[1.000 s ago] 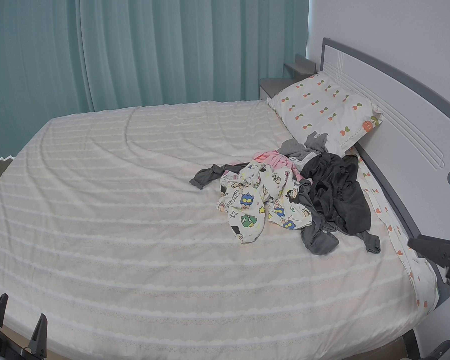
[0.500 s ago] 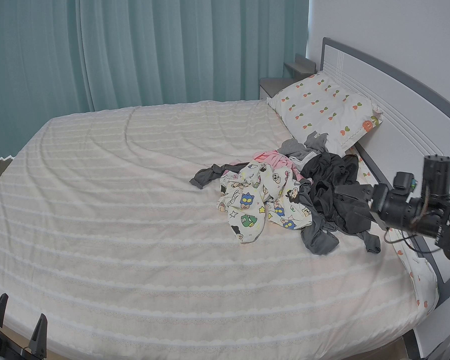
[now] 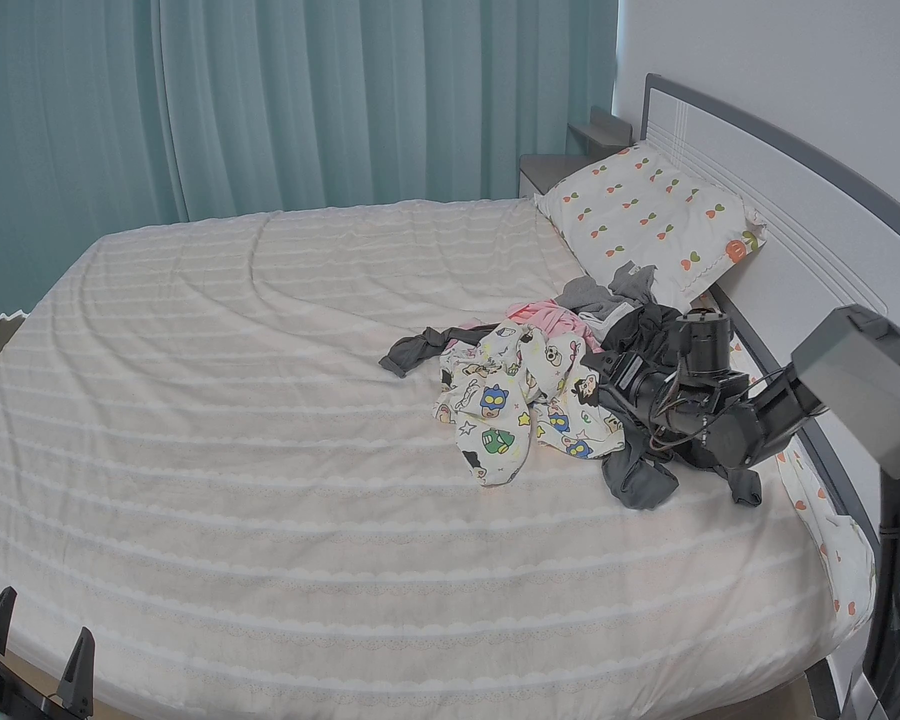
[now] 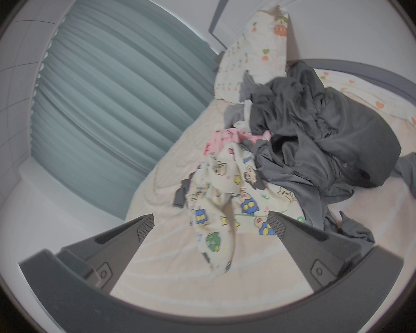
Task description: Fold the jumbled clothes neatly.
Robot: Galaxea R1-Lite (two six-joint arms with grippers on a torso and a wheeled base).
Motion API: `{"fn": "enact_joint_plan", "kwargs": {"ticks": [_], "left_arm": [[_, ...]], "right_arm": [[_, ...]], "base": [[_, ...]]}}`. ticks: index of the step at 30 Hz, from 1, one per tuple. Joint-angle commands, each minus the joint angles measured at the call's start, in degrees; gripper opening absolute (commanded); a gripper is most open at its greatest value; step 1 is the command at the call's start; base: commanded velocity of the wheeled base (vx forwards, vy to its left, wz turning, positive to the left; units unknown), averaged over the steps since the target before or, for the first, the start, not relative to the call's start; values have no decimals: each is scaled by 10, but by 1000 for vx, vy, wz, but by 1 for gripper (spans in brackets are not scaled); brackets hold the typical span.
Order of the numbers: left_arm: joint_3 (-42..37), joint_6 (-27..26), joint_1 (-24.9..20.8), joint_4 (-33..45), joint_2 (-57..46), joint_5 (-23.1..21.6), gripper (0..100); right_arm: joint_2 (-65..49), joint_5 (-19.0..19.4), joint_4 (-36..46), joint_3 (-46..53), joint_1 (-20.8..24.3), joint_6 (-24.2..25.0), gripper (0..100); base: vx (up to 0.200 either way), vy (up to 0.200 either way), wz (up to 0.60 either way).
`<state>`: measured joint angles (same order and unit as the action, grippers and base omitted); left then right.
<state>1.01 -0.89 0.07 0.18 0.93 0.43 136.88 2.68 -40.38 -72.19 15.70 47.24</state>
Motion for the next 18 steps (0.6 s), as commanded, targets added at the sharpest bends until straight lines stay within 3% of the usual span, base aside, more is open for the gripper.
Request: {"fn": "enact_joint_plan", "kwargs": {"ticks": [1,14,18], "left_arm": [[-10,0,0,0,-9,0,100],[-10,0,0,0,-9,0,100],[-10,0,0,0,-9,0,100]], "right_arm": [[92,-16,16,-52,0,4,100],[97,-18,35,-49,25,7,100],[121,-36,47,-76,33,6,100]], "base": [[0,0,0],[0,0,0],[0,0,0]]}}
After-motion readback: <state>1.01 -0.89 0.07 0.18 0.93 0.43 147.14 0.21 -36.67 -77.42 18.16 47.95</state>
